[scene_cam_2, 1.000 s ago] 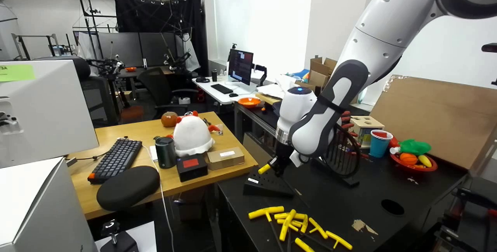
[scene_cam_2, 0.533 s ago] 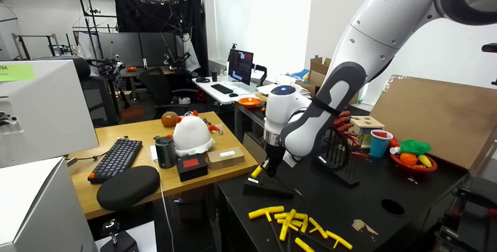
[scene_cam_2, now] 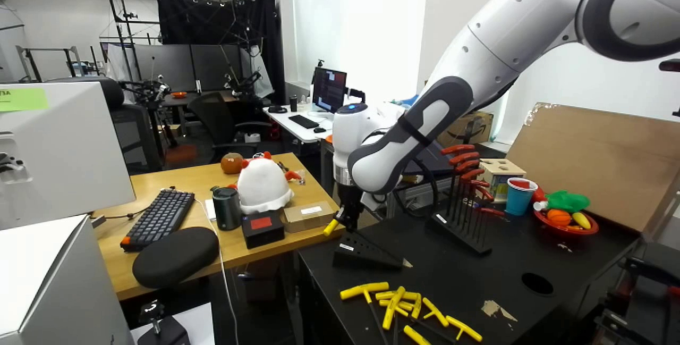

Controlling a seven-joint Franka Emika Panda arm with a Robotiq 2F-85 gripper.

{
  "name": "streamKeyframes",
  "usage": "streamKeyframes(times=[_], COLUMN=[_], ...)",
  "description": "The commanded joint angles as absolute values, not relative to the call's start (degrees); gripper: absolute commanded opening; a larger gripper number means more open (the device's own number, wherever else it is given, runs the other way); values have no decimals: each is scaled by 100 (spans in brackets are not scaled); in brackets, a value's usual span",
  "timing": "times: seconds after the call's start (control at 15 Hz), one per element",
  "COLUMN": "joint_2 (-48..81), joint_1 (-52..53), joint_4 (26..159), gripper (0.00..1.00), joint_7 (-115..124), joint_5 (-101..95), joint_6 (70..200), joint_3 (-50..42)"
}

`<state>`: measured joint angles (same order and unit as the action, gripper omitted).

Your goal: Put one of the yellow screwdrivers in the black panel

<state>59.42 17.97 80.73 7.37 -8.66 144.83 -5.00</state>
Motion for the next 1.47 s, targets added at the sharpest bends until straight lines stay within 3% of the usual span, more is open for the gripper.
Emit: streamKeyframes(times=[0.0, 0.8, 1.4], joint_2=[6616, 8454, 8435], joint_1=[1501, 1223, 1245], joint_4=[6670, 4114, 4118], gripper=[4, 4, 4], joint_7=[521, 519, 790], joint_5=[-852, -861, -906], joint_6=[13555, 12394, 12664], joint_3=[-323, -363, -472])
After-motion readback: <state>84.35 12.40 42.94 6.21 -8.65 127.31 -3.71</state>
